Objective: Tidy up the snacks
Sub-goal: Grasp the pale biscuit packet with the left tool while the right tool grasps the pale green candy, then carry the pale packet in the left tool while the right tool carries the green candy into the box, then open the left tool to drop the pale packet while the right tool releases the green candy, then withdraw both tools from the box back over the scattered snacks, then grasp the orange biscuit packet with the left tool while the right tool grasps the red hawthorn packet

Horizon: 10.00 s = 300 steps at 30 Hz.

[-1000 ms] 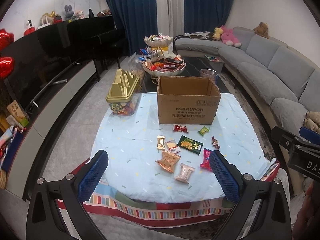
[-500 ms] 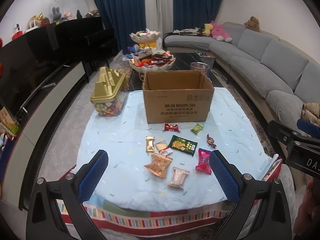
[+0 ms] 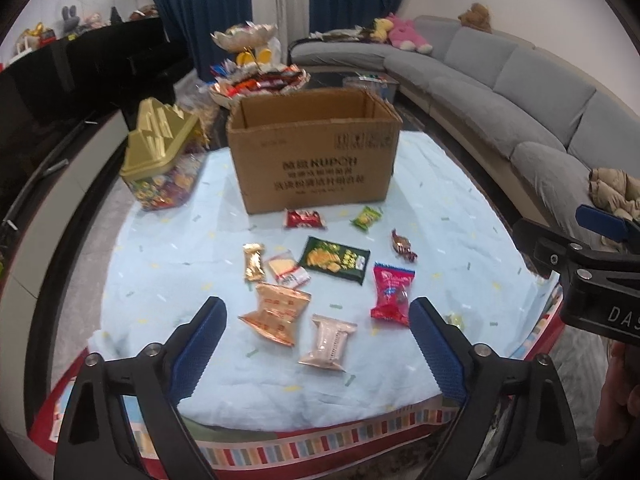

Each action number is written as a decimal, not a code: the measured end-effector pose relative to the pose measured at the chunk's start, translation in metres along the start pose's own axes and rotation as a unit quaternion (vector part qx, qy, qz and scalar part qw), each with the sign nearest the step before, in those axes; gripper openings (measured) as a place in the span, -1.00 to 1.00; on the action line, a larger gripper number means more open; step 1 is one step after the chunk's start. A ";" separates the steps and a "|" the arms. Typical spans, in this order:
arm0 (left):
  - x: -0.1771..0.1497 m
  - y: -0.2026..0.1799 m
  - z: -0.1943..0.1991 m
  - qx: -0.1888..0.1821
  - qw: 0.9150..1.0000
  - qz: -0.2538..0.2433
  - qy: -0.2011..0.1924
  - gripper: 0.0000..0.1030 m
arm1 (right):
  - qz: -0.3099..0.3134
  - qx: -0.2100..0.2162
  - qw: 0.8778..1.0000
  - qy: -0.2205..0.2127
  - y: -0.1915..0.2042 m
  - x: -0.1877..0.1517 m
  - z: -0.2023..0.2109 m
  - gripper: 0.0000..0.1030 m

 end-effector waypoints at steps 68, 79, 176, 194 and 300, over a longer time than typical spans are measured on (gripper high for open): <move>-0.047 -0.005 -0.116 -0.021 0.993 -0.007 0.116 -0.36 | 0.000 0.026 0.979 0.200 -0.008 -0.080 -0.124 -0.62; -0.027 0.004 -0.095 -0.007 0.994 0.005 0.111 -0.36 | 0.017 0.022 0.986 0.163 0.000 -0.054 -0.099 -0.62; 0.235 0.085 -0.184 0.020 0.995 0.069 0.076 -0.36 | 0.021 0.032 0.996 0.074 0.051 0.215 -0.192 -0.62; 0.238 0.092 -0.167 0.042 0.996 0.062 0.054 0.47 | 0.017 0.008 0.998 0.059 0.043 0.221 -0.183 0.39; 0.003 0.051 -0.104 0.034 0.997 -0.028 0.062 0.82 | 0.007 0.011 0.990 0.140 0.051 -0.003 -0.117 0.51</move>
Point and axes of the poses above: each gripper's, at about its wrist camera, not at the fingertips, and z roughly against the way its jaws point, y to its left, x to its top, the point moved 3 cm from there along -z, roughly the way its jaws point, and after that the axes turned 1 degree about -y, right-handed, at the moved point
